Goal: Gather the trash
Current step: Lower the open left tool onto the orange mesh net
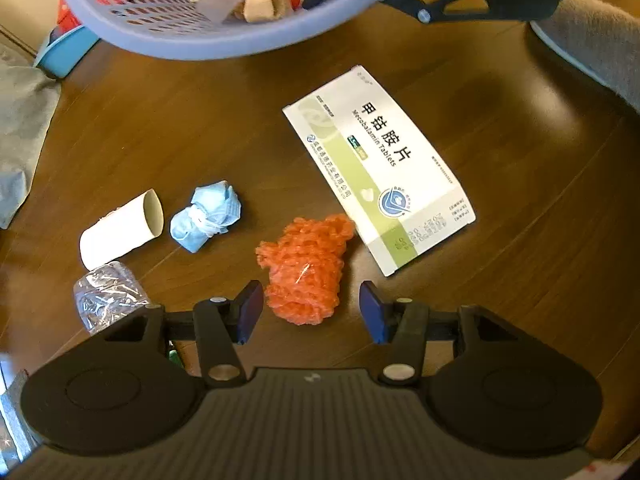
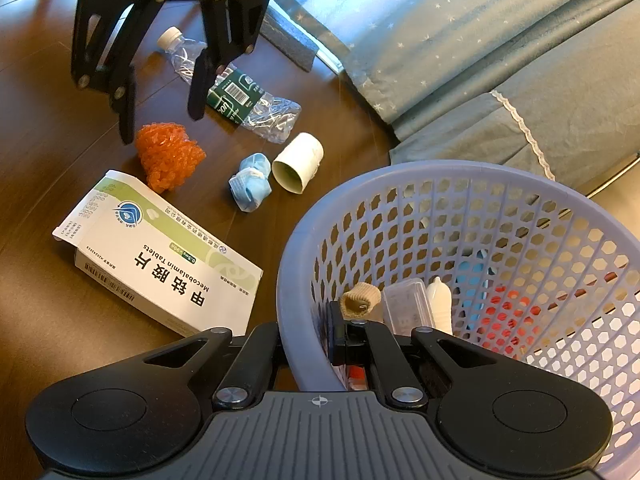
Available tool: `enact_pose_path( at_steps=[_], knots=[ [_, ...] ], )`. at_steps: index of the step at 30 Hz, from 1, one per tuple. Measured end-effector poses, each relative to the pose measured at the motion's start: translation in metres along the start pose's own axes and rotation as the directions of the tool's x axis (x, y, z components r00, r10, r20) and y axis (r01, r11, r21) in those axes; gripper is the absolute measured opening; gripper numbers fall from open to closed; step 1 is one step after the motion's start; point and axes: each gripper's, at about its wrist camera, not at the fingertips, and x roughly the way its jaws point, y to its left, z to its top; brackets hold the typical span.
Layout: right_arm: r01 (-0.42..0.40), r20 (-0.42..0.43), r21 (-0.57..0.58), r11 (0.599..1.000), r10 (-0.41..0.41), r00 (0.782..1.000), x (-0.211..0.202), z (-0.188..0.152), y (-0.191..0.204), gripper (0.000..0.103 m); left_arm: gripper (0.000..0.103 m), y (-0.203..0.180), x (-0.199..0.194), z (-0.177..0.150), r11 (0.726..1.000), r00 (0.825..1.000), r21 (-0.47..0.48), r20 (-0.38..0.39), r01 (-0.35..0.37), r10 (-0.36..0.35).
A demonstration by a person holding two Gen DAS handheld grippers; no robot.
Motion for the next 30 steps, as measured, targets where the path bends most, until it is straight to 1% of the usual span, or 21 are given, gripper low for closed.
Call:
enact_pose_path(
  at_steps=[7,18,22,23,26,30],
  knots=[
    [0.0,-0.001,0.001,1.0,0.0,1.0,0.0,0.0,0.0,0.002,0.048,0.002,0.009,0.004,1.0,1.0,-0.003,-0.019,-0.016,0.016],
    [0.0,-0.002,0.0,1.0,0.0,1.0,-0.001,0.0,0.001,0.002,0.048,0.003,0.012,0.007,0.999,0.999,0.003,-0.02,-0.032,0.032],
    [0.0,-0.003,-0.001,1.0,0.0,1.0,-0.001,0.0,0.001,0.002,0.048,0.003,0.013,0.007,0.999,0.999,0.001,-0.009,-0.038,0.038],
    [0.0,-0.003,0.0,1.0,0.0,1.0,-0.001,-0.001,0.001,0.002,0.047,0.003,0.013,0.007,0.999,0.999,-0.003,-0.005,-0.04,0.04],
    [0.0,-0.003,0.0,1.0,0.0,1.0,-0.001,-0.001,0.001,0.002,0.04,0.004,0.014,0.005,0.999,0.999,-0.013,-0.008,-0.041,0.041],
    [0.001,-0.002,0.003,1.0,-0.001,1.0,-0.002,-0.001,0.001,0.002,0.035,0.005,0.013,0.003,0.999,0.999,-0.013,-0.017,-0.043,0.043]
  ],
)
